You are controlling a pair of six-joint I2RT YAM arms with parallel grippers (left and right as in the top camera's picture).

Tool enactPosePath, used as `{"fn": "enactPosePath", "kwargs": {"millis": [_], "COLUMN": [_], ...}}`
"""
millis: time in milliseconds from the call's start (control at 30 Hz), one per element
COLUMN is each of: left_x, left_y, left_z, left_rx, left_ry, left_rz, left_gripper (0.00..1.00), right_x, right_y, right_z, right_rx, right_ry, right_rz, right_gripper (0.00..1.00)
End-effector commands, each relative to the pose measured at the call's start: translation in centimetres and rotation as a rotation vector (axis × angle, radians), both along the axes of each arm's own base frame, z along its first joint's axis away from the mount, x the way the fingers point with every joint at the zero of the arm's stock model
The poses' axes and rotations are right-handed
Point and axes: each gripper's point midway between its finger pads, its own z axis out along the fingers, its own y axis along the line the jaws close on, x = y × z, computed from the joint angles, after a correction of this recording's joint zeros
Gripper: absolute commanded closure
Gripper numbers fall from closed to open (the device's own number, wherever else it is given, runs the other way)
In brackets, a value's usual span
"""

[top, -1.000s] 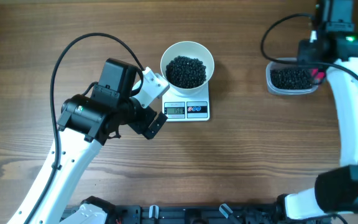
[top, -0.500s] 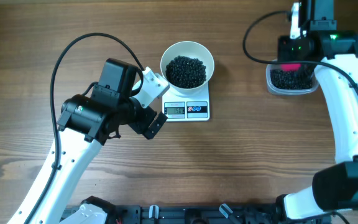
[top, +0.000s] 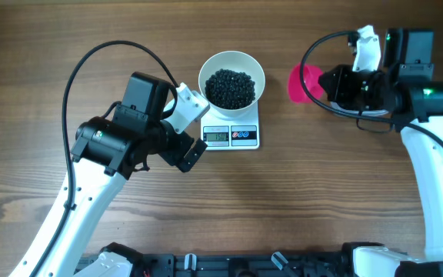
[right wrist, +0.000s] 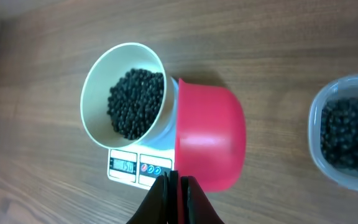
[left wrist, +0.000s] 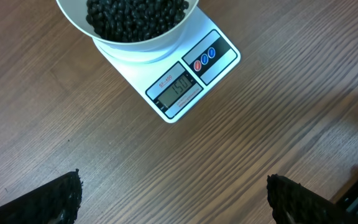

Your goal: Scoop item into bowl and weigh 150g on scale

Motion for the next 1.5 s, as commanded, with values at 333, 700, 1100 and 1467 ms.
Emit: {"fn": "enactPosePath", "kwargs": {"millis": [333, 700, 1100, 1467], "left_x": [-0.2, -0.2, -0.2, -0.2], "left_y": [0.0, 0.0, 0.0, 0.0], "left_z": [0.0, 0.0, 0.0, 0.0], "left_rx": [-0.003, -0.003, -0.003, -0.003], "left_ry": [-0.001, -0.001, -0.001, -0.002], "left_rz": [-0.017, -0.018, -0.017, -0.017], "left_gripper": [0.00, 0.00, 0.00, 0.00], "right_x": [1.9, -1.2, -3.0, -5.7], "right_y": [-14.0, -16.5, -15.3, -9.9], "right_z": [-4.0, -10.1, -6.1, 5.2], "right_rx": [0.298, 0.289, 0.206, 0.330], "right_ry": [-0.025, 0.171, 0.089, -0.230], "right_rz": [-0.607, -0.943, -0.824, -0.714], "right_gripper": [0.96, 0.62, 0.00, 0.00]}}
